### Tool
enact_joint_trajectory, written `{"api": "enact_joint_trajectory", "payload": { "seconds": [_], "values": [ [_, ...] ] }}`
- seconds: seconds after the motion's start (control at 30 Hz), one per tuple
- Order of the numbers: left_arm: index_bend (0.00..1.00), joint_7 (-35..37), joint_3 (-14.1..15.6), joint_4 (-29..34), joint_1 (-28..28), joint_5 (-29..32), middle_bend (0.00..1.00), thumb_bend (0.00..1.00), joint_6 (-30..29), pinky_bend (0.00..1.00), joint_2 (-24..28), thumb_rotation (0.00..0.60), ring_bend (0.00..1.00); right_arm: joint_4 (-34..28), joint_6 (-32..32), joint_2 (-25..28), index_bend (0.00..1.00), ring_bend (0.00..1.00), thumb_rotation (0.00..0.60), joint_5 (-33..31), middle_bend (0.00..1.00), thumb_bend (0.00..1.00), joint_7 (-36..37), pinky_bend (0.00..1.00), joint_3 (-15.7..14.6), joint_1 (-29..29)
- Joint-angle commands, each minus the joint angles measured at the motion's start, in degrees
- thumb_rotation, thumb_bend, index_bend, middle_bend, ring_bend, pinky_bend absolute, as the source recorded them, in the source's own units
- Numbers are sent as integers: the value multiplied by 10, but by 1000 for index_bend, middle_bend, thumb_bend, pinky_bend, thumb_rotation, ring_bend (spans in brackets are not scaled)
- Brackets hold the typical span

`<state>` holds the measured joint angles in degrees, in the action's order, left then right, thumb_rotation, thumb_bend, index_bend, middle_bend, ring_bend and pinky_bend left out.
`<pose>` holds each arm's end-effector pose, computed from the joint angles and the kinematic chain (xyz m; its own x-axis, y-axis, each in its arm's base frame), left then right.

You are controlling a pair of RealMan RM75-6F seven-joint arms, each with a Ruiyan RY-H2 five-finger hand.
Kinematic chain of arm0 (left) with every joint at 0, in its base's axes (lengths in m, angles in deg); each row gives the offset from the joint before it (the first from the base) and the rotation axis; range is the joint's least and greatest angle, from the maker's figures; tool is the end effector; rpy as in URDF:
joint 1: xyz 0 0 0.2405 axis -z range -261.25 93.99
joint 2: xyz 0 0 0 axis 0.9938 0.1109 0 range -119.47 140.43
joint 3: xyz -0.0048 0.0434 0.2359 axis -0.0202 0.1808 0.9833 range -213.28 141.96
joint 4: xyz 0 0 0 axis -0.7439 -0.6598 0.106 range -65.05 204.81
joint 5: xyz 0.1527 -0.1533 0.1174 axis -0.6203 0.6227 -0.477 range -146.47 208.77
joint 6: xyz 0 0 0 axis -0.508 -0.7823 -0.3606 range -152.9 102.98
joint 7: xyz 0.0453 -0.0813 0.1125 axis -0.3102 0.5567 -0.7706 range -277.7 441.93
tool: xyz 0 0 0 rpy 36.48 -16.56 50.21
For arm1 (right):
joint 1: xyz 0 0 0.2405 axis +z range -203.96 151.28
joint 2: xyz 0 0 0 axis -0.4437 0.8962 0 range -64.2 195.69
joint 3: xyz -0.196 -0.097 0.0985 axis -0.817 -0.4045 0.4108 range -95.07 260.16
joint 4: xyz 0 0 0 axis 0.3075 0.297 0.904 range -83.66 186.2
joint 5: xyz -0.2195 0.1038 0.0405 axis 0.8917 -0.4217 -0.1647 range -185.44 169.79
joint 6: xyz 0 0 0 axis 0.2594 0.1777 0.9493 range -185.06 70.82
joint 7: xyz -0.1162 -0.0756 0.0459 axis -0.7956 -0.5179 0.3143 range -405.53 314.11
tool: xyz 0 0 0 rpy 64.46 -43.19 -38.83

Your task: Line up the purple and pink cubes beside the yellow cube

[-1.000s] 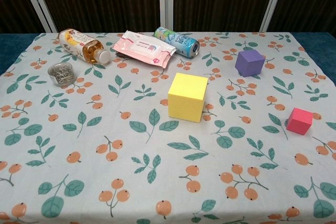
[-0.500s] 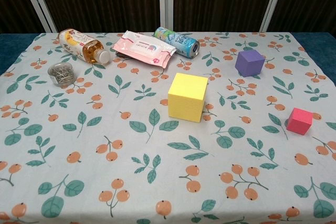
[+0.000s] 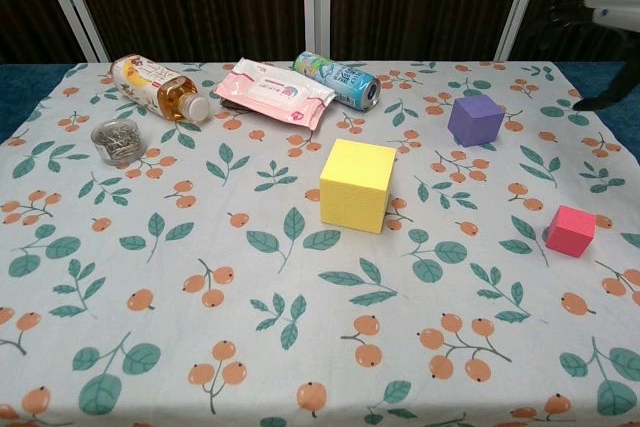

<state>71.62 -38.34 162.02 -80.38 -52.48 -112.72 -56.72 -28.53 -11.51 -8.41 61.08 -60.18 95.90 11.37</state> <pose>-0.3131 0.1747 0.1100 0.5125 -0.0172 0.8585 0.8576 0.0602 -0.5108 -0.2180 -0.3864 0.0399 0.5979 -0.2260 0.7691 -0.7955 -0.2856 0.5345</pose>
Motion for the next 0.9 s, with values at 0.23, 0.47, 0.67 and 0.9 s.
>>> {"api": "enact_joint_trajectory", "payload": {
  "seconds": [0.23, 0.47, 0.67, 0.9],
  "values": [
    [221, 12, -2, 1, -4, 1, 222, 0, -6, 184, 4, 600, 117, 148, -86, -118, 212, 54, 600, -80, 198, 94, -41, 153, 7, 93],
    [221, 22, -4, 3, -6, 3, 222, 0, -6, 183, 8, 600, 117, 236, -117, -177, 225, 54, 600, -113, 219, 94, -59, 153, 0, 132],
    [221, 27, -4, 1, -9, 9, 222, 0, -4, 183, 8, 600, 117, 289, -131, -212, 267, 69, 600, -128, 269, 95, -61, 152, -6, 149],
    [221, 30, -4, -1, -10, 9, 222, 0, -3, 184, 9, 600, 117, 340, -141, -239, 311, 81, 600, -141, 311, 127, -54, 153, -5, 161]
  ]
}}
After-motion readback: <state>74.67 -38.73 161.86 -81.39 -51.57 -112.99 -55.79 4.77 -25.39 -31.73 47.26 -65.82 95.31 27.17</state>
